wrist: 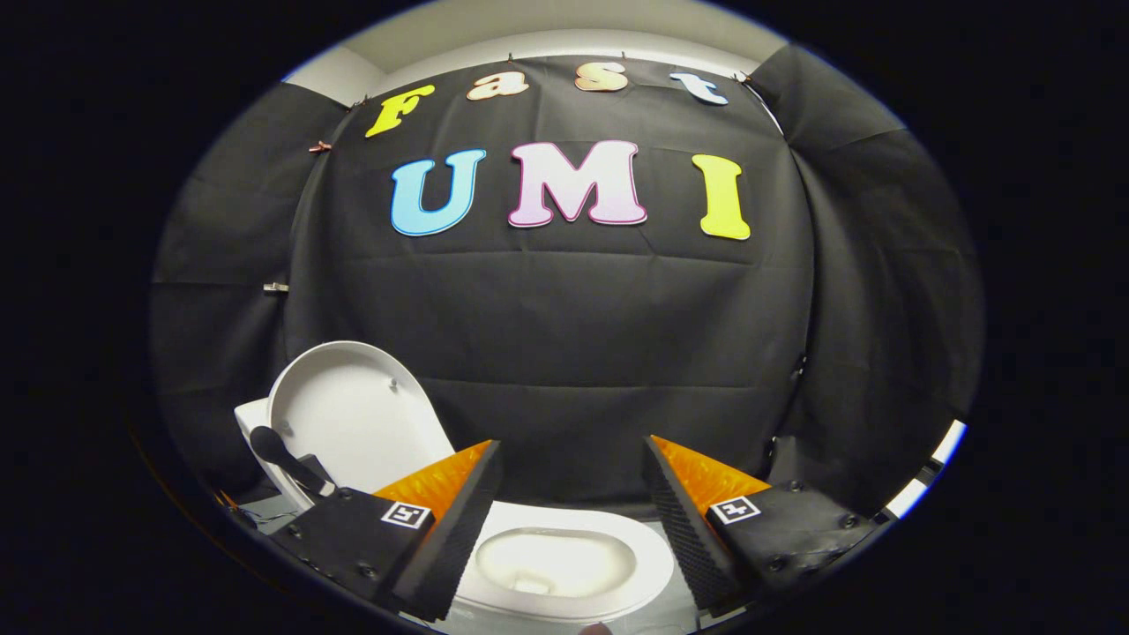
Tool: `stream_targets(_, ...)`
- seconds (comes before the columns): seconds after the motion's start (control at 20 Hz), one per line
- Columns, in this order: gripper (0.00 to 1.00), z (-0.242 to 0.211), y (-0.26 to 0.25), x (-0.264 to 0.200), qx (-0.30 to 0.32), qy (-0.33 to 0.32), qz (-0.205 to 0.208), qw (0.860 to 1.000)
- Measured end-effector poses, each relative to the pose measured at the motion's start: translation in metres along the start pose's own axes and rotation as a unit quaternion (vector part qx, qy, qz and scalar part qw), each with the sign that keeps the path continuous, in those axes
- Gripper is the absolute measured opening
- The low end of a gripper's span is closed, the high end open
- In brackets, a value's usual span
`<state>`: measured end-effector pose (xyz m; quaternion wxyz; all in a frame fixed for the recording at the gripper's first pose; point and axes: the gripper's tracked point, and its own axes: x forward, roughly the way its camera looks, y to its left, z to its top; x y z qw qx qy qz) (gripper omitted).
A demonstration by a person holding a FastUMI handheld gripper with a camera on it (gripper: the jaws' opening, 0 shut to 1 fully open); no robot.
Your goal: Open the toilet lid.
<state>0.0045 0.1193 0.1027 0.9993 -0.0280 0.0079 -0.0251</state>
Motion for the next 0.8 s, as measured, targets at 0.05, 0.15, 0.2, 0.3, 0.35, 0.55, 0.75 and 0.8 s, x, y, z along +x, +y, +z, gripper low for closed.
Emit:
stream_targets(0.05,0.99,-0.0019,-0.0007,0.0,-0.002,0.002,0.0,1.0)
stream_targets(0.15,0.99,-0.0044,-0.0004,-0.0011,-0.004,0.006,0.003,1.0)
stream_targets(0.2,0.99,-0.0053,-0.0002,-0.0019,-0.003,0.009,0.003,1.0)
stream_targets(0.3,0.99,-0.0089,-0.0007,-0.0021,0.001,0.014,0.003,1.0)
stream_targets(0.35,0.99,-0.0096,-0.0004,-0.0021,0.004,0.015,0.003,1.0)
stream_targets(0.55,0.99,-0.0042,-0.0018,-0.0026,0.004,0.007,0.0,1.0)
stream_targets(0.75,0.99,-0.0035,-0.0038,-0.005,-0.002,0.004,-0.006,1.0)
stream_targets(0.8,0.99,-0.004,-0.0031,-0.0048,0.0,0.005,-0.003,1.0)
